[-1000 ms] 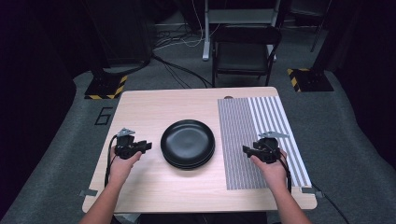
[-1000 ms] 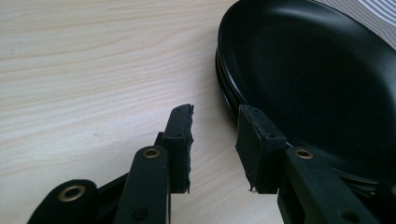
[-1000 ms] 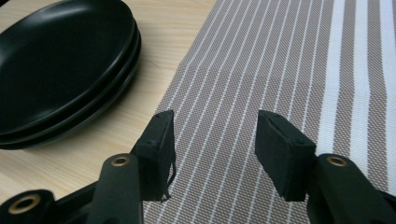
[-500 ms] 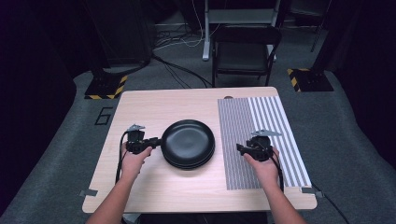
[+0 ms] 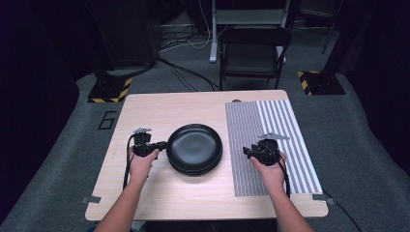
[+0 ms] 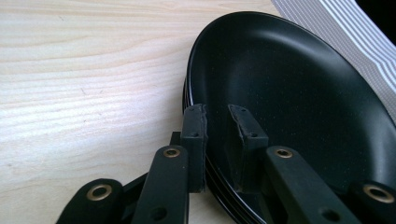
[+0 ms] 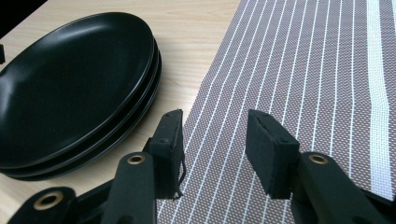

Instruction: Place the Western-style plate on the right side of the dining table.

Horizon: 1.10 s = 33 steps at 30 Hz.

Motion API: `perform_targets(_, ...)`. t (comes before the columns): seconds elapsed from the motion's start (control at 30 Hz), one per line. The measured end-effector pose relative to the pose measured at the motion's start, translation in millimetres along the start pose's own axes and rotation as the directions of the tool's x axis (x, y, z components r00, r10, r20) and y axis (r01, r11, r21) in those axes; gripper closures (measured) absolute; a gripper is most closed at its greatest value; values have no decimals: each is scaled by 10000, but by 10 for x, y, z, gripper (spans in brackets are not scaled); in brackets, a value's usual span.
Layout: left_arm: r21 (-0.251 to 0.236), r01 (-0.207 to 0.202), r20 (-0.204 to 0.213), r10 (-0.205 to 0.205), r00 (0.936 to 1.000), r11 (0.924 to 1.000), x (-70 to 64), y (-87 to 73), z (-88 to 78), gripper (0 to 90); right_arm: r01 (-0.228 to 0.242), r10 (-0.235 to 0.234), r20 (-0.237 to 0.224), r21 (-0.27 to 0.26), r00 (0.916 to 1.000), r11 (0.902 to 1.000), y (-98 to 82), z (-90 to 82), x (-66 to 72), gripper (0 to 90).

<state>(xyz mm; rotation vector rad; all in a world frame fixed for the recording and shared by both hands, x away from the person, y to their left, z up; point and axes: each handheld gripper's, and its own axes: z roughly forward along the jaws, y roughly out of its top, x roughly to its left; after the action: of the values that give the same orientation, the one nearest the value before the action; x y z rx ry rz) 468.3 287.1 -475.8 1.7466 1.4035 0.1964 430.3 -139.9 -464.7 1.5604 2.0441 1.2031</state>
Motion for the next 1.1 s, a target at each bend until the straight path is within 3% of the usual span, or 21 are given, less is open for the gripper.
perform_targets(0.17, -81, 210, 239, -208, 9995, 9997, 25, 3, 25, 792, -146, 147, -155, 74, 9998, 9999, 20, 71, 47, 566)
perform_targets(0.27, -23, -31, -157, 30, 9999, 10000, 44, 2, 20, 790, -154, 158, -281, 134, 9995, 9998, 37, 133, 101, 568)
perform_targets(0.47, 113, 178, 115, -179, 9998, 9998, 85, -23, 74, 807, -382, 396, -507, 267, 9979, 9989, 76, 249, 215, 569)
perform_targets(0.7, 131, 309, 325, -313, 9990, 9994, 115, -28, 78, 810, -346, 361, -569, 276, 9977, 9990, 116, 382, 343, 583)
perform_targets(0.83, 93, 438, 419, -441, 9981, 9990, 107, -36, 92, 812, -664, 686, -616, 380, 9957, 9971, 124, 456, 379, 590)
perform_targets(0.93, 158, 386, 498, -393, 9980, 9991, 80, -44, 106, 812, -1033, 1075, -914, 501, 9900, 9934, 118, 509, 386, 606)
perform_targets(1.0, 178, 294, 411, -301, 9987, 9994, 70, -44, 103, 812, -1143, 1187, -867, 540, 9891, 9920, 108, 546, 393, 624)
perform_targets(1.1, 103, 493, 497, -498, 9975, 9987, 75, -54, 105, 813, -1416, 1467, -968, 584, 9844, 9882, 99, 587, 386, 647)
